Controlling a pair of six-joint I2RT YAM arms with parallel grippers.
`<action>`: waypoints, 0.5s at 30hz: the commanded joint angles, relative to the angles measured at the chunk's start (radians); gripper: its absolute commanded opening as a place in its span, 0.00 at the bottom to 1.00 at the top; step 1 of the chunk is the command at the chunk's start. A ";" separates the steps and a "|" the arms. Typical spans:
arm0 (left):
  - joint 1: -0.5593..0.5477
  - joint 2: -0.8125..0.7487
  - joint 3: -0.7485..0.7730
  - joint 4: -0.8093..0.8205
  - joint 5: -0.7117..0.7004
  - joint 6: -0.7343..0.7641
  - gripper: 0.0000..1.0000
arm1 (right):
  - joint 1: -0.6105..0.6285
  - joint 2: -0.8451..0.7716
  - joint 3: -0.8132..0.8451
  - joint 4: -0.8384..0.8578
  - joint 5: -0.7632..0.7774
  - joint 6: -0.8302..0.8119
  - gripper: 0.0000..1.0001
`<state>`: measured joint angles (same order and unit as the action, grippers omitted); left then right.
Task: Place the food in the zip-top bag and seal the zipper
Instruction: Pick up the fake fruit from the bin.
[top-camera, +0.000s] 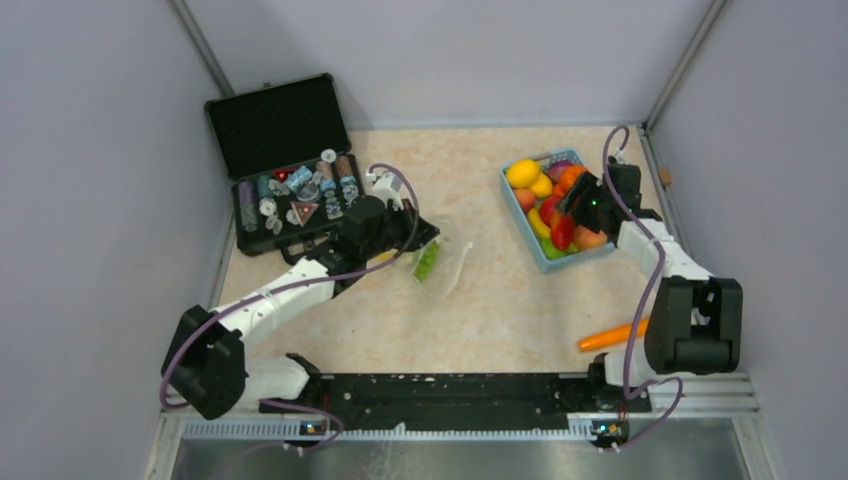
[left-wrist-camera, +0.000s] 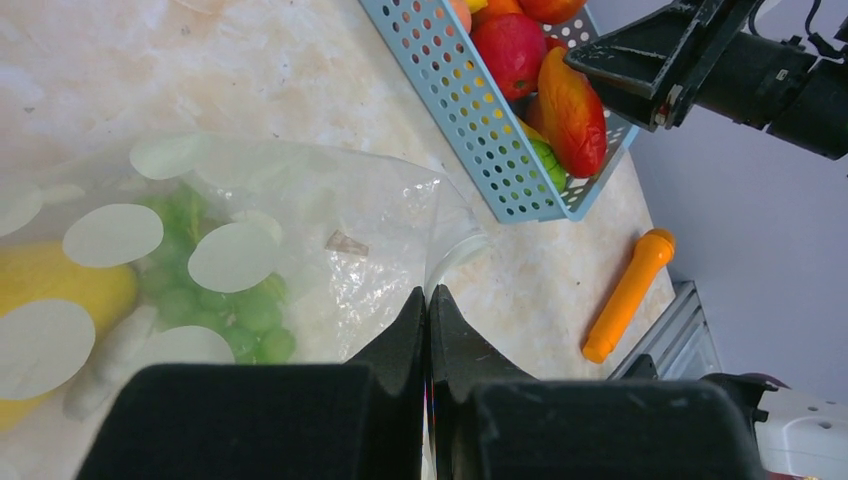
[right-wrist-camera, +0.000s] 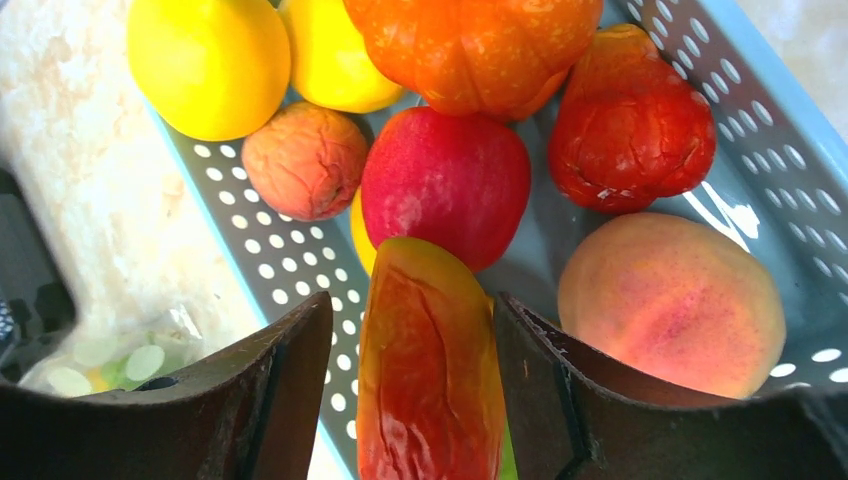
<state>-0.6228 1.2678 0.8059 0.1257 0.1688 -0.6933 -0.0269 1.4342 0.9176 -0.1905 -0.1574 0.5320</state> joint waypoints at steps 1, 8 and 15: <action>-0.001 -0.016 0.047 -0.054 -0.006 0.069 0.00 | 0.021 -0.027 0.040 -0.029 0.057 -0.086 0.59; 0.000 -0.042 0.049 -0.114 -0.042 0.099 0.00 | 0.048 -0.027 0.090 -0.127 0.142 -0.140 0.60; -0.001 -0.069 0.051 -0.121 -0.069 0.102 0.00 | 0.055 -0.073 0.118 -0.183 0.160 -0.159 0.60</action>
<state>-0.6224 1.2369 0.8219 -0.0017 0.1310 -0.6125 0.0177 1.4246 0.9901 -0.3393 -0.0269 0.4023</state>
